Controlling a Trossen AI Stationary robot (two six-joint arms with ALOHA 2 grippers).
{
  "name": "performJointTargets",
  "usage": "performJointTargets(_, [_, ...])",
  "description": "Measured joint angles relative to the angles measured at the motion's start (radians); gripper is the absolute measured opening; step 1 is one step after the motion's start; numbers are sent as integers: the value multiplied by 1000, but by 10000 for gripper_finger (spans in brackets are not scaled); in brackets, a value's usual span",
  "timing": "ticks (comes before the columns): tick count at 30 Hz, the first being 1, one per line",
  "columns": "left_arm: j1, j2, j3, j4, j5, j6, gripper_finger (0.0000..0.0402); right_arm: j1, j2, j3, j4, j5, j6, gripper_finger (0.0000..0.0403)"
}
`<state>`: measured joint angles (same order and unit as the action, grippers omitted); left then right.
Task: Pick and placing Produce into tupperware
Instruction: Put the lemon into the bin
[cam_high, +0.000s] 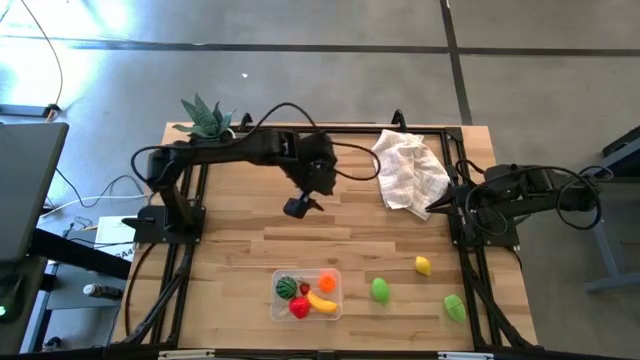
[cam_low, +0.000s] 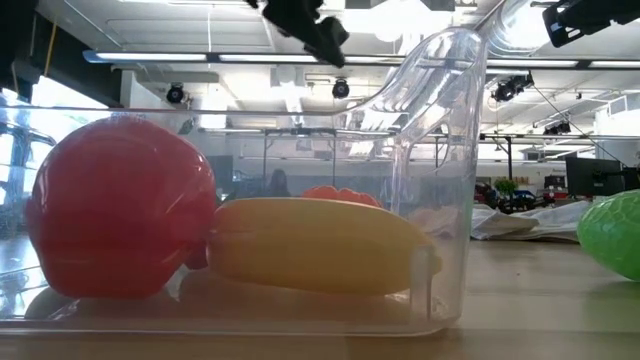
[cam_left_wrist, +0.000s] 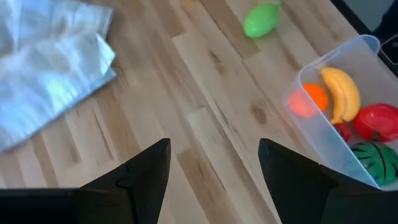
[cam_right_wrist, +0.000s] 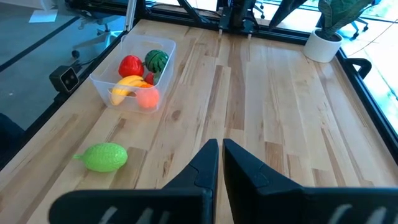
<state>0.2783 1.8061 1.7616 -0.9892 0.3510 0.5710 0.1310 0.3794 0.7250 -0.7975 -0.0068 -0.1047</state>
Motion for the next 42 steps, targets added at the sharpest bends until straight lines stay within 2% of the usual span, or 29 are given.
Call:
performJointTargets(9, [-37,-255,-286,185,-32,-129,232,0,0,0,0,0,0,16])
performJointTargets(18, [-114,-564,-543,368,-236,-241,232,0,0,0,0,0,0,16])
performJointTargets(21, [-134,-638,-625,415,-273,-286,232,0,0,0,0,0,0,16])
performJointTargets(32, [-177,-744,-805,441,-317,-385,232,0,0,0,0,0,0,16])
performJointTargets(39, [-177,-808,-874,433,-285,-397,232,0,0,0,0,0,0,16])
performJointTargets(42, [-180,-858,-895,439,-241,-418,232,0,0,0,0,0,0,16])
